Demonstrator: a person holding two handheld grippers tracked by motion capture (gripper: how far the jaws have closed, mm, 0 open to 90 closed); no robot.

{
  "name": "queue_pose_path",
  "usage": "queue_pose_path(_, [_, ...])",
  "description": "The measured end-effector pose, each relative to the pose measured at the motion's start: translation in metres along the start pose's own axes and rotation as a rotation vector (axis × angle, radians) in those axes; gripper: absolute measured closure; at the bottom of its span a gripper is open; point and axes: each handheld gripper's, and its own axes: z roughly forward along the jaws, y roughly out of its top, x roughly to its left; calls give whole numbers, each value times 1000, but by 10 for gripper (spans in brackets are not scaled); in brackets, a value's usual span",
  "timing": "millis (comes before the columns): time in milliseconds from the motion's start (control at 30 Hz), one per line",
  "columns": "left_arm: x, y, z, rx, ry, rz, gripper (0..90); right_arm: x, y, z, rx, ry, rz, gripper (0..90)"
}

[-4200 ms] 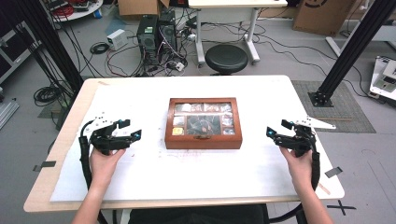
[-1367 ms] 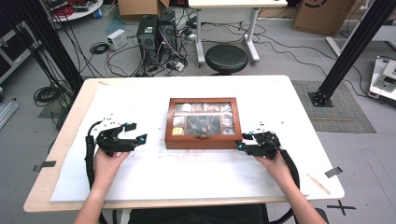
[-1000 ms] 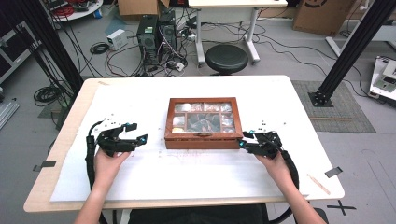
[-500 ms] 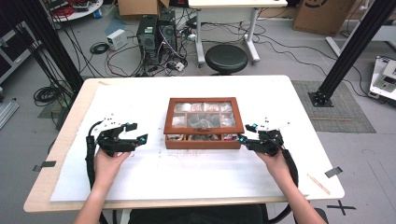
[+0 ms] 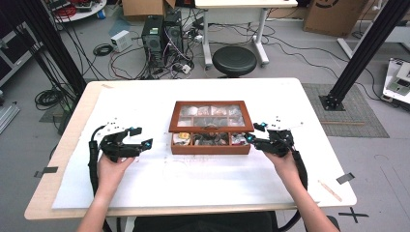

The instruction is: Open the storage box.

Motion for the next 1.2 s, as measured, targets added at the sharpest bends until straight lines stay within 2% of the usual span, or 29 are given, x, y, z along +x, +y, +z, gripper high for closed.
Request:
queue_pose_path(467, [0, 0, 1, 2, 2, -3, 295, -3, 7, -2, -26, 2, 8, 544])
queue_pose_path(633, [0, 0, 0, 4, 2, 0, 295, -6, 15, -4, -49, -6, 9, 553])
queue_pose_path(800, [1, -1, 0, 4, 1, -3, 295, -11, 24, -4, -82, -8, 27, 562])
queue_pose_path(1000, [1, -1, 0, 6, 1, -2, 295, -18, 32, -3, -93, -5, 39, 571])
queue_pose_path(1200, [1, -1, 0, 5, 3, -6, 295, -28, 41, -1, -122, 13, 82, 580])
